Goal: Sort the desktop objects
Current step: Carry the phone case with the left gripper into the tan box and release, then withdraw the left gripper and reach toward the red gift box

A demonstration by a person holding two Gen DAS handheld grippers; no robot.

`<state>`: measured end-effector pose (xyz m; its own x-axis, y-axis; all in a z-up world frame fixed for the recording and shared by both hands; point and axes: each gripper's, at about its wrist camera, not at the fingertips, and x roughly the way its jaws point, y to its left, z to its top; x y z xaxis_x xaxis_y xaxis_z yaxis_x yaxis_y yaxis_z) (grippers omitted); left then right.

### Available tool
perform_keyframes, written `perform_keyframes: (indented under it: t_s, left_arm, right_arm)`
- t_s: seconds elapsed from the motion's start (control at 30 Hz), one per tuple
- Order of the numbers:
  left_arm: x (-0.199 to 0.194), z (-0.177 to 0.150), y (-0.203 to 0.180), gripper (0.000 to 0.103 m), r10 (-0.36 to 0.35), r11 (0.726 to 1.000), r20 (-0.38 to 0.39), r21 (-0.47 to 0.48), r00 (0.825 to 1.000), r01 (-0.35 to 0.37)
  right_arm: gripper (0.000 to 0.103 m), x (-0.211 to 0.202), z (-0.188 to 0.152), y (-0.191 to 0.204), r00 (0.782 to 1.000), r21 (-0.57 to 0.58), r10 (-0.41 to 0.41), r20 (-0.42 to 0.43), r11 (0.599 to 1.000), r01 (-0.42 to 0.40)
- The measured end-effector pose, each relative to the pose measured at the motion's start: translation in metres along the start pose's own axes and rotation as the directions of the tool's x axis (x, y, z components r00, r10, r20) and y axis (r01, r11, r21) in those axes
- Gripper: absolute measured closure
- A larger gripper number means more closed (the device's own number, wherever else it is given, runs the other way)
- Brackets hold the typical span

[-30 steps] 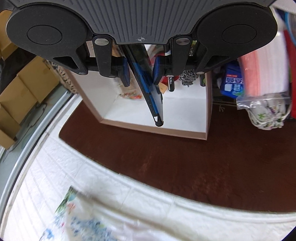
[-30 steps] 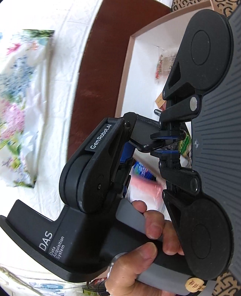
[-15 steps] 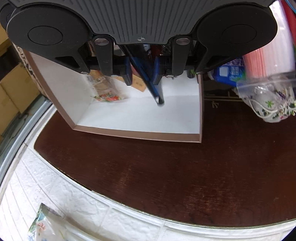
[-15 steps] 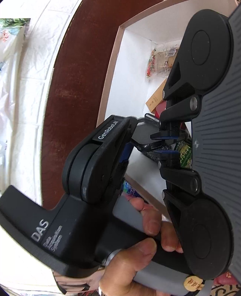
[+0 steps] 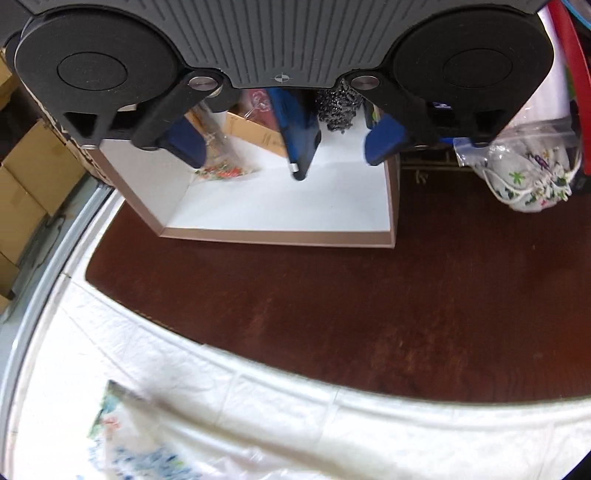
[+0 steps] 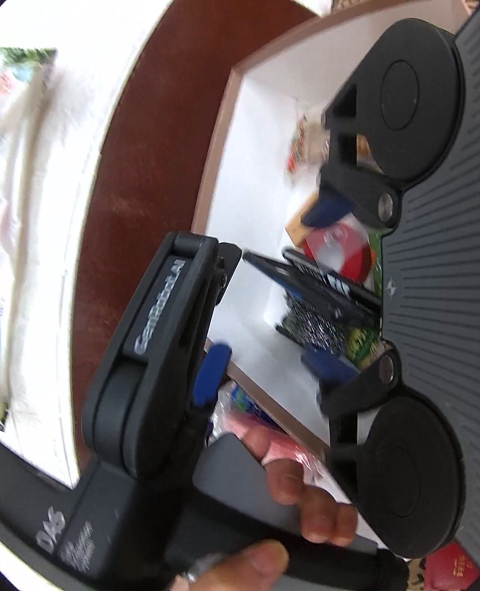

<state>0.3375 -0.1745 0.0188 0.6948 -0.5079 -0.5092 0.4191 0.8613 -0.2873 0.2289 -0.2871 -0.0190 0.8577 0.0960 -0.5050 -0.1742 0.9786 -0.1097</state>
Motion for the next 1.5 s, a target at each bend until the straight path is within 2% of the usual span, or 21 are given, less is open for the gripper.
perform_keyframes:
  t_s: [0.07, 0.17, 0.23, 0.33, 0.57, 0.67, 0.77, 0.83, 0.9, 1.03, 1.5]
  left_arm:
    - [-0.004, -0.004, -0.004, 0.000, 0.001, 1.000, 0.003, 0.022, 1.000, -0.001]
    - [-0.009, -0.009, -0.009, 0.000, 0.006, 0.999, 0.001, 0.041, 1.000, -0.006]
    - [-0.014, -0.010, -0.010, 0.000, 0.008, 0.999, 0.013, 0.046, 1.000, -0.009]
    - [-0.025, -0.015, -0.009, 0.000, 0.017, 0.999, 0.043, 0.033, 0.999, -0.019]
    - [-0.043, -0.018, -0.008, 0.000, 0.014, 1.000, 0.025, 0.026, 1.000, -0.015]
    - [-0.051, -0.023, -0.011, 0.000, 0.065, 0.997, 0.006, 0.033, 0.998, -0.065]
    - [-0.063, -0.031, -0.011, 0.000, 0.049, 0.998, 0.001, 0.024, 0.999, -0.049]
    - [-0.070, -0.037, -0.012, 0.000, 0.064, 0.998, -0.011, 0.028, 0.998, -0.064]
    - [-0.076, -0.043, -0.016, 0.000, 0.097, 0.994, -0.030, 0.053, 0.995, -0.096]
    - [-0.089, -0.058, -0.023, 0.000, 0.139, 0.986, -0.057, 0.095, 0.989, -0.133]
    - [-0.142, -0.106, -0.034, 0.000, 0.122, 0.985, -0.080, 0.134, 0.989, -0.111]
  right_arm:
    - [0.017, -0.007, 0.000, 0.000, 1.000, -0.008, -0.006, 0.004, 1.000, 0.006]
    - [0.004, -0.017, -0.001, 0.002, 1.000, -0.014, -0.027, 0.014, 1.000, 0.027]
    - [0.001, -0.023, -0.001, 0.002, 0.999, -0.021, -0.048, 0.017, 0.999, 0.048]
    - [0.001, -0.026, 0.000, 0.005, 0.999, -0.018, -0.052, 0.012, 0.998, 0.052]
    - [0.001, -0.041, -0.005, 0.009, 0.999, -0.004, -0.052, 0.007, 0.999, 0.052]
    - [0.000, -0.051, -0.006, 0.009, 0.999, 0.015, -0.046, 0.010, 0.999, 0.046]
    - [0.000, -0.061, -0.009, 0.011, 0.999, 0.032, -0.037, 0.006, 0.999, 0.036]
    - [0.000, -0.069, -0.014, 0.013, 0.999, 0.031, -0.037, 0.010, 0.999, 0.036]
    - [0.000, -0.063, -0.013, 0.018, 0.999, 0.027, -0.034, 0.011, 0.999, 0.034]
    - [0.000, -0.078, -0.021, 0.022, 0.999, 0.031, -0.039, 0.020, 0.999, 0.038]
    - [0.000, -0.126, -0.061, 0.048, 1.000, 0.066, -0.016, 0.002, 0.998, 0.015]
